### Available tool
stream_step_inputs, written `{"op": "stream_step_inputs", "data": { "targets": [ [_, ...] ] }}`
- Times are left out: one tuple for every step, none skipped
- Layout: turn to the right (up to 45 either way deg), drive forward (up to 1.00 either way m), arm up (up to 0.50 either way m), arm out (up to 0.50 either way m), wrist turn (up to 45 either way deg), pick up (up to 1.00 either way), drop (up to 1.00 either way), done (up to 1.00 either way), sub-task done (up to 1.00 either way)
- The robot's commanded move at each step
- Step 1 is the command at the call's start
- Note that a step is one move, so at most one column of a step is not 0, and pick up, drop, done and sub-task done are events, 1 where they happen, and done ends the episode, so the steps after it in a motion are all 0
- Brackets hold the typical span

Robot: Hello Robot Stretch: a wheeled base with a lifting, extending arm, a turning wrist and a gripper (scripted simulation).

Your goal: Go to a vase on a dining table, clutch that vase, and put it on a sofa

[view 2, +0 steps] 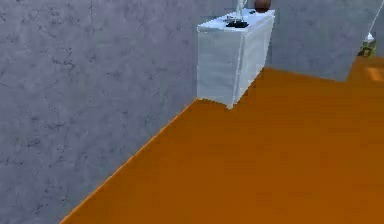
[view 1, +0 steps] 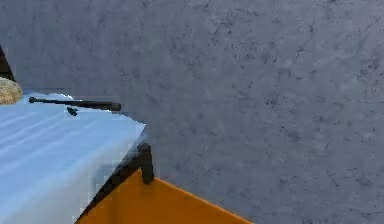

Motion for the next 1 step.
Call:
{"op": "stream_step_inputs", "data": {
  "targets": [
    [-45.0,0.0,0.0,0.0,0.0,0.0,0.0,0.0,0.0]
  ]
}}
